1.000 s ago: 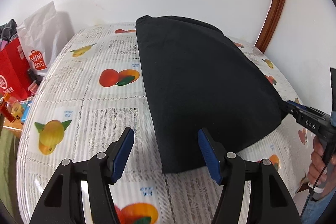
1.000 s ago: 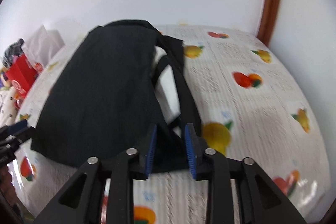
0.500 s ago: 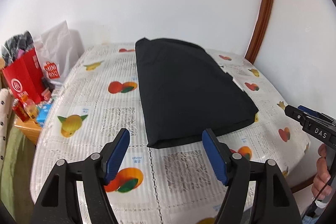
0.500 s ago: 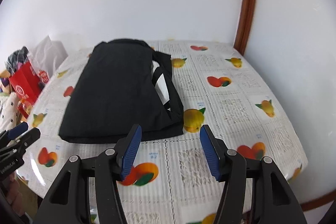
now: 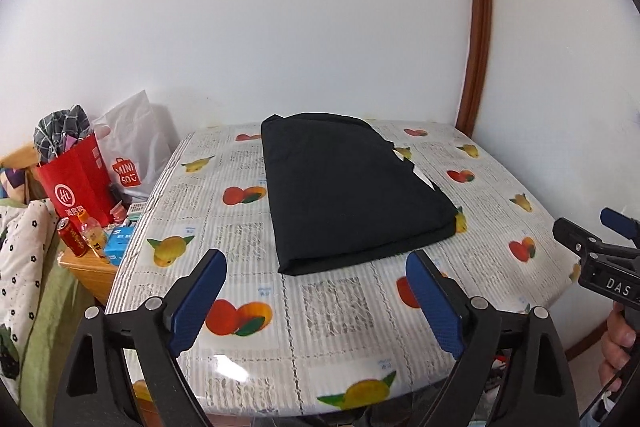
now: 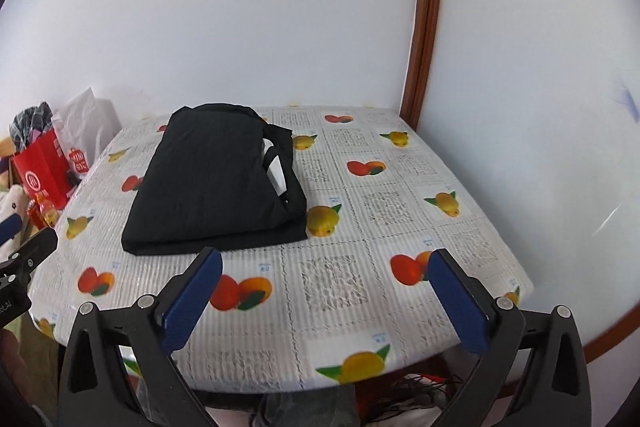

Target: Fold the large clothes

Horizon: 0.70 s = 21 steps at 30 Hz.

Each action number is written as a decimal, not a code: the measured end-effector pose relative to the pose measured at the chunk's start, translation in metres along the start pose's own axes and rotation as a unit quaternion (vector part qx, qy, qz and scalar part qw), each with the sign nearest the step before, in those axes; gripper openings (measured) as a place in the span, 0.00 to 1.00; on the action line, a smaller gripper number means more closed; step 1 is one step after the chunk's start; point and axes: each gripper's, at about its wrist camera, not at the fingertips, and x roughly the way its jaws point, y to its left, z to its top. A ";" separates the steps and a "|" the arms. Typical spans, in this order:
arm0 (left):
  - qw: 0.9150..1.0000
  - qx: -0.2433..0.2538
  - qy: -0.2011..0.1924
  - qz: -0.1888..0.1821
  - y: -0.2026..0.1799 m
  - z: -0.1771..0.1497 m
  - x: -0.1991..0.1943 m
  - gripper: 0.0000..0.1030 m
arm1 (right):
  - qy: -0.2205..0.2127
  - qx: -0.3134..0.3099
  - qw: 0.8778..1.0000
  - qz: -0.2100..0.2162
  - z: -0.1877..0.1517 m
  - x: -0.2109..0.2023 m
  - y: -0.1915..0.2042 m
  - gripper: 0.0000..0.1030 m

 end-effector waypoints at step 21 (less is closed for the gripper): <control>1.000 -0.002 -0.020 0.004 -0.008 -0.007 -0.025 0.89 | -0.013 0.021 1.000 -0.007 -0.013 -0.030 -0.005 1.00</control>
